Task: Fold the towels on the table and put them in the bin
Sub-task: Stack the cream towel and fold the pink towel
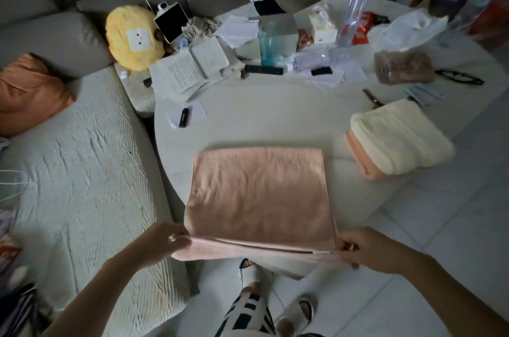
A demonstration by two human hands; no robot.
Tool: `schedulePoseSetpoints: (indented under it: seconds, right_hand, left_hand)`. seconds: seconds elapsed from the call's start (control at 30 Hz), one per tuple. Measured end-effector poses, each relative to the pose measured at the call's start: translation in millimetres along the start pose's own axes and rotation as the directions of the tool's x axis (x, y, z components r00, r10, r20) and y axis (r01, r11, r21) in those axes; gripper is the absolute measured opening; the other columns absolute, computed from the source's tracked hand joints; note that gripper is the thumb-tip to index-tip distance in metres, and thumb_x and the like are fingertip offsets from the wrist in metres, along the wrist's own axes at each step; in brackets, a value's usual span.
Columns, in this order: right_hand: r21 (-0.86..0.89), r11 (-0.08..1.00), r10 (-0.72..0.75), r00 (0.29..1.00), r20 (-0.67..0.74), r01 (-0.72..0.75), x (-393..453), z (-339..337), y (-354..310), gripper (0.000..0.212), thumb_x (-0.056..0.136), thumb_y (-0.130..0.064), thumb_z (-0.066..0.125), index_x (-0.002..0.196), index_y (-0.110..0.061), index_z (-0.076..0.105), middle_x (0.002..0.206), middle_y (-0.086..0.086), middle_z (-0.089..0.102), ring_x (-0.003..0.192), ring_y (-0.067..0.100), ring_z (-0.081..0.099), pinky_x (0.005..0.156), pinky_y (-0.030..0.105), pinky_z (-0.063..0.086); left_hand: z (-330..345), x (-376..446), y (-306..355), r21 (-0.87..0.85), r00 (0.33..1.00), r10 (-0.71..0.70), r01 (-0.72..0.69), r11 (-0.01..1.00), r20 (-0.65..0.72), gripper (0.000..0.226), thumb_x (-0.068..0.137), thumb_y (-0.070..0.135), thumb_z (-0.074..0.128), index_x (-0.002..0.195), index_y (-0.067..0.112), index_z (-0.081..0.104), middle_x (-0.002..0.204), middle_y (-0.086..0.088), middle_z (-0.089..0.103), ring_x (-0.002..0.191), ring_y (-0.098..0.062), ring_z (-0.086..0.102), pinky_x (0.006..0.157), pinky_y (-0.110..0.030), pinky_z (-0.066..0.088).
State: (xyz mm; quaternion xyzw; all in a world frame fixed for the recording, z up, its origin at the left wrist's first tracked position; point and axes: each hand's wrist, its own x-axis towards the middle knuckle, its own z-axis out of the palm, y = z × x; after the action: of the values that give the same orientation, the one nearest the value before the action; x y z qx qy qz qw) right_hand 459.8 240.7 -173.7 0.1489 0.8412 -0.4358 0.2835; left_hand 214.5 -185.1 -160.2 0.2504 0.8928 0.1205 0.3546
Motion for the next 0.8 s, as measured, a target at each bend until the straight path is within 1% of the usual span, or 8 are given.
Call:
schedulePoseSetpoints:
  seconds: [0.07,0.17,0.27,0.33,0.4,0.5,0.67,0.8]
  right_hand:
    - [-0.005,1.000,0.020,0.999,0.040,-0.020,2.2,-8.1,0.8,0.017,0.085,-0.042,0.069,0.077,-0.027,0.067,0.069,-0.008,0.070,0.059,0.004,0.065,0.056,0.018,0.048]
    - [-0.002,1.000,0.018,1.000,0.006,-0.018,14.4,-25.4,-5.9,0.013,0.087,-0.035,0.064,0.075,-0.040,0.067,0.066,-0.015,0.067,0.056,0.001,0.061,0.053,0.016,0.044]
    - [-0.010,1.000,0.023,0.979,-0.204,-0.025,46.3,-45.1,-13.7,0.023,0.091,-0.022,0.061,0.074,-0.037,0.065,0.069,-0.015,0.067,0.059,-0.002,0.056,0.056,0.019,0.042]
    - [-0.015,0.998,0.044,0.923,-0.383,-0.054,74.5,-57.2,-21.4,0.027,0.092,-0.019,0.058,0.069,-0.033,0.060,0.067,-0.010,0.063,0.064,0.003,0.057,0.057,0.024,0.040]
    - [0.033,0.996,0.092,0.854,-0.513,-0.087,105.7,-66.7,-30.8,0.025,0.093,-0.020,0.052,0.072,-0.032,0.056,0.069,-0.013,0.060,0.069,0.002,0.057,0.056,0.024,0.039]
    - [0.162,0.979,0.201,0.765,-0.612,-0.127,155.3,-72.1,-41.7,0.014,0.091,-0.022,0.049,0.079,-0.026,0.056,0.073,-0.016,0.058,0.071,0.012,0.057,0.058,0.025,0.036]
    - [0.192,0.958,0.282,0.569,-0.773,-0.215,203.1,-64.0,-50.1,0.012,0.089,-0.020,0.052,0.090,-0.016,0.064,0.077,0.003,0.064,0.075,0.027,0.058,0.064,0.031,0.040]
    - [0.207,0.952,0.297,0.501,-0.813,-0.227,202.9,-52.7,-45.4,0.014,0.092,-0.021,0.054,0.097,-0.016,0.066,0.091,0.011,0.072,0.085,0.031,0.064,0.068,0.032,0.041]
  left_hand:
    - [-8.1,6.4,3.7,-0.050,0.999,0.001,0.001,0.999,0.041,0.009,0.093,0.031,0.068,0.098,0.031,0.075,0.095,0.016,0.073,0.085,0.007,0.064,0.073,-0.012,0.044]
    - [-21.7,21.6,10.6,-0.289,1.000,-0.008,0.016,0.957,0.027,0.014,0.095,0.025,0.066,0.083,0.029,0.074,0.079,0.018,0.074,0.083,-0.001,0.067,0.074,-0.025,0.047]
    - [-35.9,48.2,20.9,-0.490,0.992,-0.051,-0.014,0.872,-0.119,0.027,0.092,0.040,0.059,0.087,0.018,0.073,0.079,0.001,0.071,0.079,-0.021,0.065,0.072,-0.034,0.047]
    - [-42.0,73.5,25.7,-0.562,0.971,-0.107,-0.032,0.826,-0.213,0.036,0.088,0.048,0.052,0.091,0.016,0.068,0.080,-0.010,0.064,0.075,-0.025,0.058,0.070,-0.036,0.043]
    - [-45.0,105.5,28.9,-0.581,0.939,-0.180,-0.026,0.813,-0.294,0.034,0.093,0.047,0.050,0.093,0.016,0.065,0.081,-0.013,0.063,0.072,-0.023,0.056,0.064,-0.036,0.044]
    - [-44.4,157.9,27.0,-0.556,0.863,-0.298,0.024,0.831,-0.408,0.024,0.099,0.038,0.049,0.092,0.020,0.062,0.079,-0.002,0.064,0.071,-0.021,0.060,0.055,-0.029,0.045]
    - [-25.2,208.2,22.3,-0.534,0.759,-0.382,0.053,0.844,-0.527,0.016,0.100,0.033,0.045,0.094,0.023,0.056,0.072,0.008,0.058,0.069,-0.027,0.055,0.054,-0.032,0.036]
    - [-14.5,212.9,24.8,-0.440,0.713,-0.304,-0.006,0.898,-0.631,0.028,0.100,0.041,0.041,0.103,0.017,0.055,0.083,-0.017,0.068,0.069,-0.038,0.057,0.060,-0.036,0.036]
